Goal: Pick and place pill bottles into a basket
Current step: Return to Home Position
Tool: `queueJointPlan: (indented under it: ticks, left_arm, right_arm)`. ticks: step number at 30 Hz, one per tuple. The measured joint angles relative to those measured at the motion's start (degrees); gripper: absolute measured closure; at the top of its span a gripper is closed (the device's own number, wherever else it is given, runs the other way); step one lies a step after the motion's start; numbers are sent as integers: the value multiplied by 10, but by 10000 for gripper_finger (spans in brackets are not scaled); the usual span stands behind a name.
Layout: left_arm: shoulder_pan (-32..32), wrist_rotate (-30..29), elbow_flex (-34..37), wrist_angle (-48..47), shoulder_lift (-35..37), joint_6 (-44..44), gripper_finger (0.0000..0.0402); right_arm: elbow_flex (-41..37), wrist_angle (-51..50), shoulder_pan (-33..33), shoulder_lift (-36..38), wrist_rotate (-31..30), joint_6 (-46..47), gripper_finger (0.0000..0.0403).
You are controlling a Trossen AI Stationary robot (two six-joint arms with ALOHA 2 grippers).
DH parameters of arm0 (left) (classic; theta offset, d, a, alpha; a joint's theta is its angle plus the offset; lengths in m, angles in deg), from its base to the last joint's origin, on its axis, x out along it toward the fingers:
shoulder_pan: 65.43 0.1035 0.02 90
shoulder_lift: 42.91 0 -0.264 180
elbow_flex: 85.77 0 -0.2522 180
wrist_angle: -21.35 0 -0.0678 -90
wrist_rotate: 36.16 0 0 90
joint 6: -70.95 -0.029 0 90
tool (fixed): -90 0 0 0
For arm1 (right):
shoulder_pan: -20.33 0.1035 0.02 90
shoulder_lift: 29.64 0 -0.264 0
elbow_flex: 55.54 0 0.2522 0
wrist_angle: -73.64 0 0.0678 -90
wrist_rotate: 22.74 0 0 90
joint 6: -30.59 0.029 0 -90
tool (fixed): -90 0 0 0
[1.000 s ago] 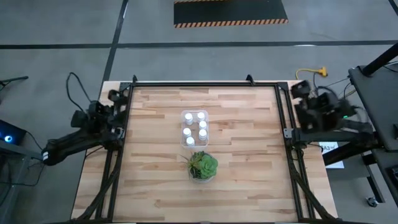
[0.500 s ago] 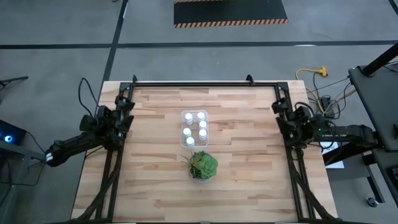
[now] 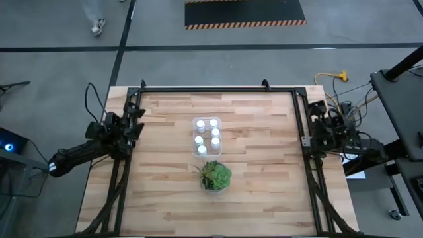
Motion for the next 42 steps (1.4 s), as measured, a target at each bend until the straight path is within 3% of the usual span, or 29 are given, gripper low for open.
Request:
queueJointPlan:
  ticks: [5,9,15,24,32,42]
  left_arm:
    - [0,0,0,-4,-7,13,143]
    - [0,23,0,-49,-12,30,143]
    - [-1,100,0,-203,-14,22,143]
    - [-1,102,0,-341,-14,-39,143]
    - [0,100,1,-342,-45,-65,143]
    - [0,102,1,-313,-76,-33,143]
  right_arm:
    - [0,-20,0,-1,27,13,142]
    - [0,-148,0,2,48,20,142]
    - [0,-358,0,1,45,76,142]
    - [0,-552,0,-3,0,98,142]
    - [2,-564,0,-40,21,78,142]
    - [2,-562,0,-59,22,78,142]
